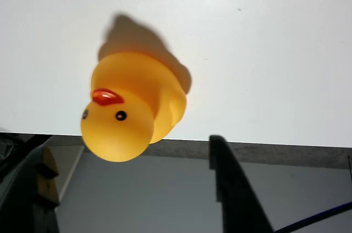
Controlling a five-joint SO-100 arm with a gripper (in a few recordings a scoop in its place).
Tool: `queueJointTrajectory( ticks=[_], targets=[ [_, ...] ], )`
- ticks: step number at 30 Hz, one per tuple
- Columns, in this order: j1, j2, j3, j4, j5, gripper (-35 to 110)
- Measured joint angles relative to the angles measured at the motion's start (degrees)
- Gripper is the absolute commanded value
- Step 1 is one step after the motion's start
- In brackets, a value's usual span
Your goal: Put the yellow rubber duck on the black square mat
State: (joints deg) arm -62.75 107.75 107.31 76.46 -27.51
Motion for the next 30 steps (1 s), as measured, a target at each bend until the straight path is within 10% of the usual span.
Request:
queueJointTrajectory(
  ticks=[30],
  targets=[
    [-3.08,-10.9,0.18,-0.09,0.0,32]
  ],
)
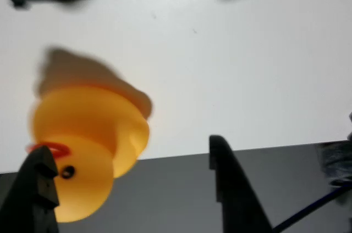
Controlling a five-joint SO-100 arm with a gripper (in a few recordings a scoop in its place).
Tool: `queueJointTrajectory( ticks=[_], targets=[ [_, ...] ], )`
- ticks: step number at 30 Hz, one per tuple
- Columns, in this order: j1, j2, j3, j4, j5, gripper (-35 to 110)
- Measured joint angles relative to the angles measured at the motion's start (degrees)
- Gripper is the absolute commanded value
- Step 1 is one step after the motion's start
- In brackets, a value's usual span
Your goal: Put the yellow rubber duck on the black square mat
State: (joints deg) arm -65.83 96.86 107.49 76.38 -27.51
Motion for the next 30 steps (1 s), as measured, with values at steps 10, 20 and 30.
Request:
queueJointTrajectory(
  ticks=[10,20,30],
  targets=[
    [-1.93,0.0,0.18,0.0,0.0,32],
    [-2.02,0.0,0.09,0.0,0.0,32],
    [-2.02,0.09,0.09,0.0,0.0,32]
  ],
)
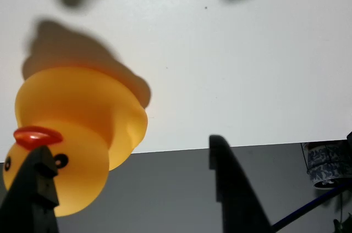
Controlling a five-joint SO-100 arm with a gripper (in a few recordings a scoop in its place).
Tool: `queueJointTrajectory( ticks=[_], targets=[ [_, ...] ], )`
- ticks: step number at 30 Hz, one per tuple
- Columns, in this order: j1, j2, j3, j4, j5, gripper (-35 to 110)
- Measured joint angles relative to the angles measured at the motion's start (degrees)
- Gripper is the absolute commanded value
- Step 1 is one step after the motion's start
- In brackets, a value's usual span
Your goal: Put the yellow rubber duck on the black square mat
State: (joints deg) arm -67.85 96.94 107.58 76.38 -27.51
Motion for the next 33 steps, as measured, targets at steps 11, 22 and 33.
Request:
queueJointTrajectory(
  ticks=[11,22,33],
  targets=[
    [0.0,0.0,0.0,0.0,0.0,32],
    [0.0,0.0,0.0,0.0,0.0,32],
    [-11.43,0.0,0.0,0.0,0.0,32]
  ],
)
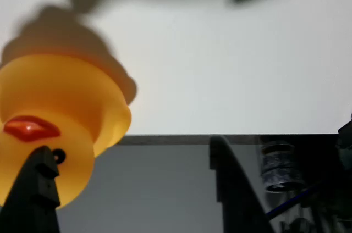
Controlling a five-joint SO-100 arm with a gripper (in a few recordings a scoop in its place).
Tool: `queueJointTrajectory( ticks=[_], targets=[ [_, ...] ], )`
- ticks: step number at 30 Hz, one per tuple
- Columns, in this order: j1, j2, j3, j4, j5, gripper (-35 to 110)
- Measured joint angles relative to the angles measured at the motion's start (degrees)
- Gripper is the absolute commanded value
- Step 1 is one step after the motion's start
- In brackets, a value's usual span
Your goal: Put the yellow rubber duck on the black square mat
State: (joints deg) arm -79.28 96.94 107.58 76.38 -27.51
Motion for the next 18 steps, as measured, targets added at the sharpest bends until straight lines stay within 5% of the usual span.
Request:
queueJointTrajectory(
  ticks=[18],
  targets=[
    [-0.97,0.0,-4.66,0.0,0.0,32]
  ],
)
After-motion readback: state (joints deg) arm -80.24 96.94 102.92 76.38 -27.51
